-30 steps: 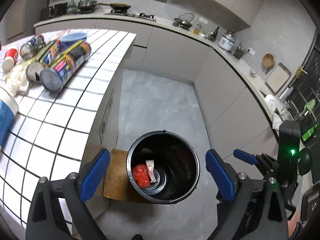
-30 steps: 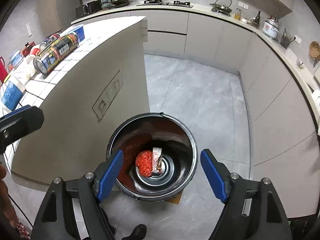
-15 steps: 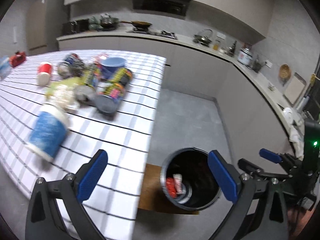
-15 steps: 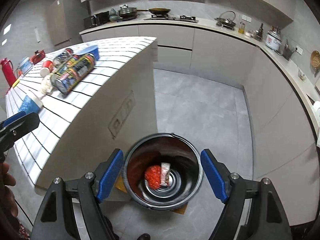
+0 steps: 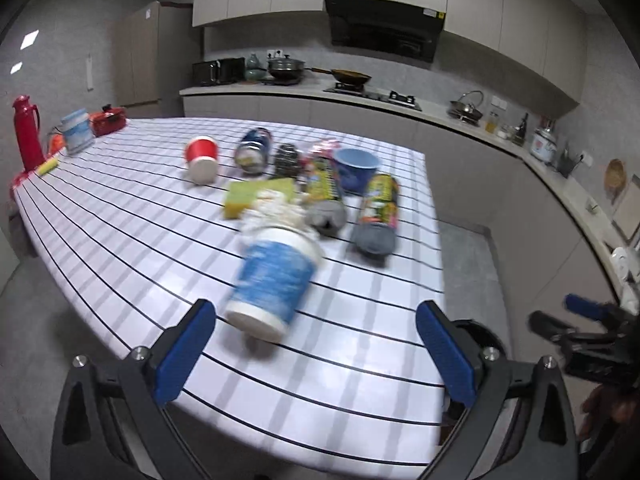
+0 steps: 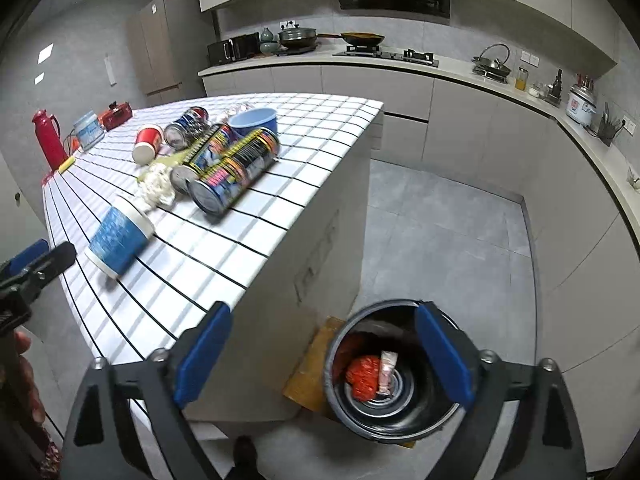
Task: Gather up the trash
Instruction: 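Move both tools back from the bin toward the table, then grasp the blue-patterned paper cup with left tool while right tool grasps a black spray can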
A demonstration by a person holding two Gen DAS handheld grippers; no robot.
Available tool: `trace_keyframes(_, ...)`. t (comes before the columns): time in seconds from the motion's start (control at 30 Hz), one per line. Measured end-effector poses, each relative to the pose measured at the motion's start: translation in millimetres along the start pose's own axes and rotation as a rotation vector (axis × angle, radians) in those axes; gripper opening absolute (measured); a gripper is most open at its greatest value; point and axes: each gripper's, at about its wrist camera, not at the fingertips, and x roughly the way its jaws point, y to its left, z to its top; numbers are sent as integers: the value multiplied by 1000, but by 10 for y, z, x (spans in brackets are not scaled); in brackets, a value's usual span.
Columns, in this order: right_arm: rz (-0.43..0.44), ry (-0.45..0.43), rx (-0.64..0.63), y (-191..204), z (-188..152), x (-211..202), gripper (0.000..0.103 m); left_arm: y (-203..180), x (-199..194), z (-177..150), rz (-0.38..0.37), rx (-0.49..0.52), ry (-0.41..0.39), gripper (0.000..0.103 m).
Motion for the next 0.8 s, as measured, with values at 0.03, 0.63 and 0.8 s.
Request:
trace_keyframes(0.03, -4, 5, 5, 51, 19, 18, 98, 61, 51, 9, 1, 3, 4, 99)
trace_keyframes(0.63, -40, 38, 146, 695, 746, 664, 89, 529, 888, 120, -183, 63, 131, 62)
trace_keyframes(0.8, -26, 52, 160, 919, 1031, 975, 76, 796, 857, 233, -152, 43, 94, 62)
